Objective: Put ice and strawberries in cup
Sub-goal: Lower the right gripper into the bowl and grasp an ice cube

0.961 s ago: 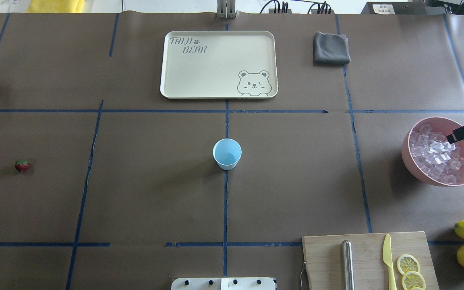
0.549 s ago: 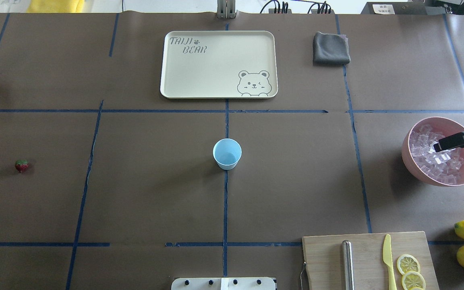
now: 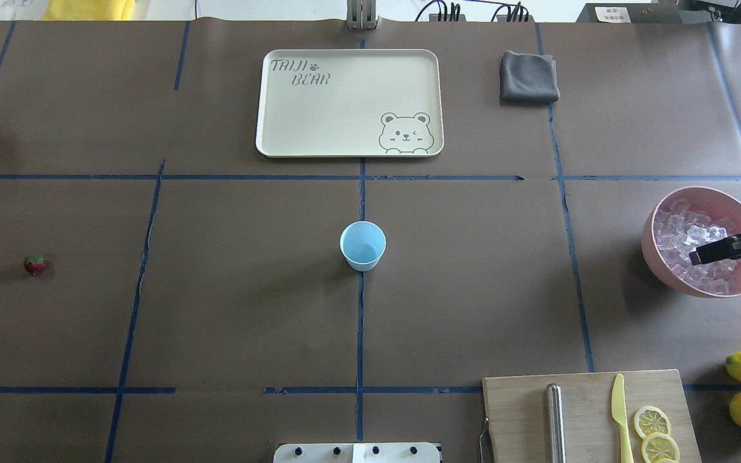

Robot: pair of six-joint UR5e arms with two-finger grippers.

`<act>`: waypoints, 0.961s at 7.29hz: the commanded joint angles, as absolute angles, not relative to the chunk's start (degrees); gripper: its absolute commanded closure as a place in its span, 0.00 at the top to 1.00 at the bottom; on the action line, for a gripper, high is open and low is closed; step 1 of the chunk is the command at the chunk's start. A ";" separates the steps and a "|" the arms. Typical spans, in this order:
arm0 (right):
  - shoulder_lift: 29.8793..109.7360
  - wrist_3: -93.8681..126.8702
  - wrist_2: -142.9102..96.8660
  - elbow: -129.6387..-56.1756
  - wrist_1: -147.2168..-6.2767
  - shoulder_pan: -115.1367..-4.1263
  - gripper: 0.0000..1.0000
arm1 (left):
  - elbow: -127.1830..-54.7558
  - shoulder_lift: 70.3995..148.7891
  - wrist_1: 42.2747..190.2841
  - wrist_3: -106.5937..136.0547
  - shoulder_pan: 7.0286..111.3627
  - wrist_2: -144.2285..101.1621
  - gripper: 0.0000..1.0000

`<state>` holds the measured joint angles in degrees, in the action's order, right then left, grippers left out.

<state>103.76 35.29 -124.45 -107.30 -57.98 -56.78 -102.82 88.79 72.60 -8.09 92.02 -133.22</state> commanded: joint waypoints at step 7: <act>103.62 34.98 -122.78 -106.44 -58.01 -55.55 0.02 | -103.54 88.68 72.42 -8.09 92.02 -133.16 1.00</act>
<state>103.58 34.99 -122.78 -106.49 -58.01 -55.56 -103.42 88.68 72.47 -8.08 92.02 -133.20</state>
